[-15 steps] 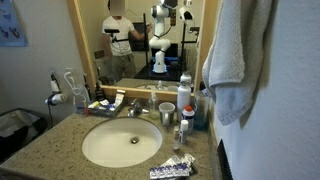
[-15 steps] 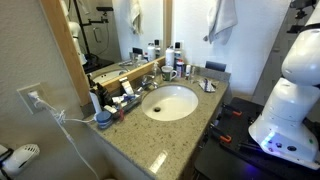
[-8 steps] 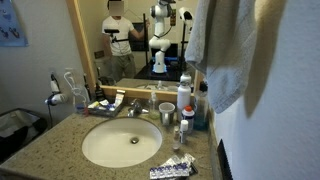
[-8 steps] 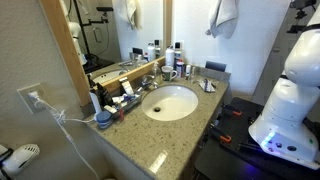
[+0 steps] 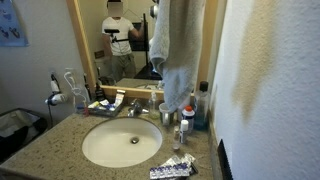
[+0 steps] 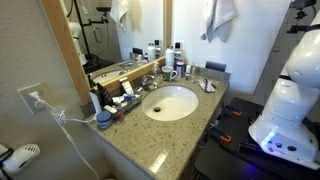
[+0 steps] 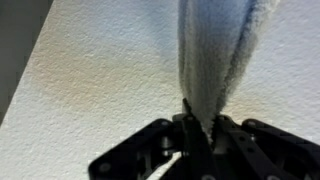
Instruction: Use the towel to wipe the left side of the counter then hang it on the wall
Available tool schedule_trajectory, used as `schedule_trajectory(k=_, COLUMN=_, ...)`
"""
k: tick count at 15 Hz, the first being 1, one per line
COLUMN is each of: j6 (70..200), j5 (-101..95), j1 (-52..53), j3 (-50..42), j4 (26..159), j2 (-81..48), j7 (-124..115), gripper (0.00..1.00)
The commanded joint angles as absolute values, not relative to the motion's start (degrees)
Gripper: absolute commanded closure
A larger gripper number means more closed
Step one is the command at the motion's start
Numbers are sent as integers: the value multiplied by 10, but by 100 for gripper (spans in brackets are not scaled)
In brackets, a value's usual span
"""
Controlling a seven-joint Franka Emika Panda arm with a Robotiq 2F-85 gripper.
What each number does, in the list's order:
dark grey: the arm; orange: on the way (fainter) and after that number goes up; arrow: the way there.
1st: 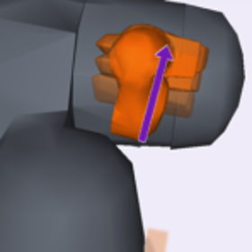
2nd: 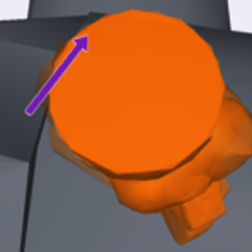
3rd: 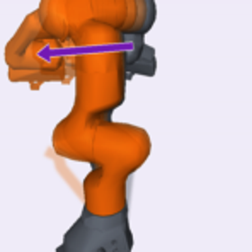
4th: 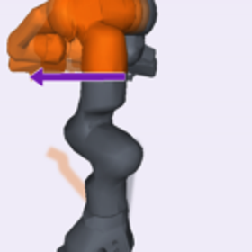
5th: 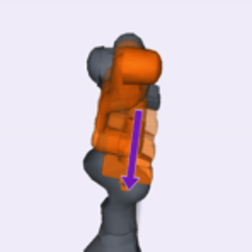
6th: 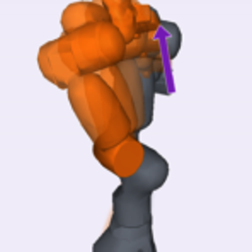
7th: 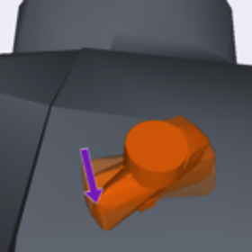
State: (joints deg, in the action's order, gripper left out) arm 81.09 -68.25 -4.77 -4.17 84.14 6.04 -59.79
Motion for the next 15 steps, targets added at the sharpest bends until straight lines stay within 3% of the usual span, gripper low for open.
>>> schedule_trajectory(k=1, j6=817, j5=-612, j1=-30, j3=-29, j4=839, j2=73, j7=-529, gripper=97)
schedule_trajectory(k=15, j6=854, j5=-298, j1=56, j3=62, j4=894, j2=24, j7=-432, gripper=97)
